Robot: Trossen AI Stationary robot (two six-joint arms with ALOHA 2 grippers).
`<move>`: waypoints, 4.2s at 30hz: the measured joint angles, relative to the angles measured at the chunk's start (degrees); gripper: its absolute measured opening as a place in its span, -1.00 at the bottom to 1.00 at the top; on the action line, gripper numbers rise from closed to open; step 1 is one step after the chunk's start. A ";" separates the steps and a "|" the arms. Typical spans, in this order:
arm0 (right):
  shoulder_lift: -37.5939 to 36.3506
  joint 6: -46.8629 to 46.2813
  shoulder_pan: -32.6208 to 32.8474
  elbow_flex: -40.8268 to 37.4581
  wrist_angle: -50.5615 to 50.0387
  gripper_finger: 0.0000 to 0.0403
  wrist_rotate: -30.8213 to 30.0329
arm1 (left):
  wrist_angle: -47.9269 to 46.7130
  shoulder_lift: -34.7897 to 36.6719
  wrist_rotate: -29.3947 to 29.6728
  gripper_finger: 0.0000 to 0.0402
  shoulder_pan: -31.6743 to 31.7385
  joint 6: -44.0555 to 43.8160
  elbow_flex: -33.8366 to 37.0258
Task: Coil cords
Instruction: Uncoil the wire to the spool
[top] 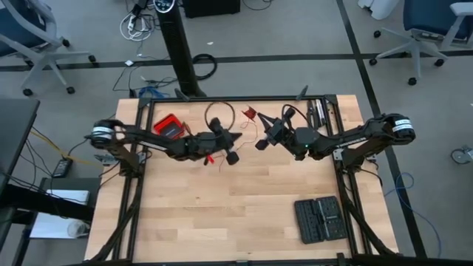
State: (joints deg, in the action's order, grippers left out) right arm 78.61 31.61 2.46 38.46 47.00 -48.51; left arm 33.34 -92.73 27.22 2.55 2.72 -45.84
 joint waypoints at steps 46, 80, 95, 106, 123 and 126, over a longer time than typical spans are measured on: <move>0.02 -4.88 -1.11 0.00 -4.57 -1.00 5.24 | -12.49 4.62 -1.69 -0.99 3.87 -1.58 0.00; 0.00 -4.27 -3.44 0.02 8.94 -1.00 13.00 | -17.75 5.44 -5.27 -1.00 3.47 5.64 -0.02; 0.02 -9.22 0.35 0.01 -38.05 -1.00 -8.31 | -29.63 18.94 -9.51 -1.00 2.92 6.11 0.00; 0.01 -5.48 -3.83 0.01 -8.54 -1.00 -6.71 | -37.50 18.84 -28.10 -1.00 2.92 8.08 -0.02; -3.63 -9.43 3.91 0.00 -41.56 -1.00 11.41 | -52.75 20.39 12.23 -1.00 2.95 0.37 -0.02; -3.63 -13.66 2.74 0.02 -48.17 -1.00 1.96 | -52.35 21.80 8.71 -1.00 2.94 0.55 -0.82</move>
State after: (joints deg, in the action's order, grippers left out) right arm 74.98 17.95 5.20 38.47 -1.18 -46.55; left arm -19.01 -70.93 35.93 5.50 3.27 -46.67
